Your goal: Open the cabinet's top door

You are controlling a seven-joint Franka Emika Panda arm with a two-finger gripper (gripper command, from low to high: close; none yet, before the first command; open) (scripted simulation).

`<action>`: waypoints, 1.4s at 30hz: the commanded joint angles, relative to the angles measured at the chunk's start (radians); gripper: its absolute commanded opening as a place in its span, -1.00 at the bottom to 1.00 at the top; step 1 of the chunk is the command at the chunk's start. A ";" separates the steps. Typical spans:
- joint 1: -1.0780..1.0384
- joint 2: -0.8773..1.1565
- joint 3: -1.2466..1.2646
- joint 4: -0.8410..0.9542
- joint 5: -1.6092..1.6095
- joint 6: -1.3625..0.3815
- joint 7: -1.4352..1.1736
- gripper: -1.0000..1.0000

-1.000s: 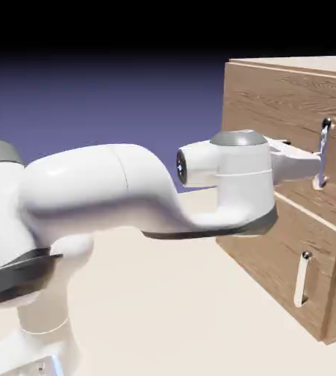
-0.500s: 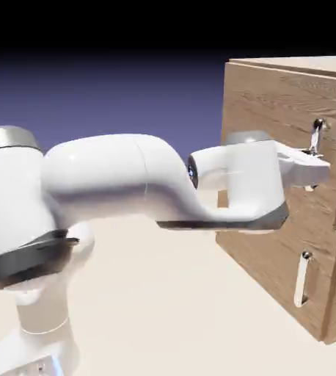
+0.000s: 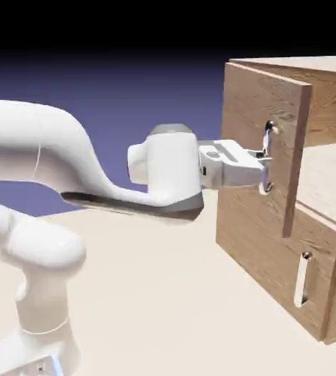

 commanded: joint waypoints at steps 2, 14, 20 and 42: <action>-0.059 -0.039 0.073 -0.062 0.078 -0.040 -0.033 -1.00; -0.222 -0.294 0.491 -0.324 0.593 -0.276 -0.220 -1.00; -0.195 -0.378 0.698 -0.379 0.854 -0.414 -0.284 -1.00; -0.173 -0.123 1.495 -0.105 1.664 -1.041 -0.242 -1.00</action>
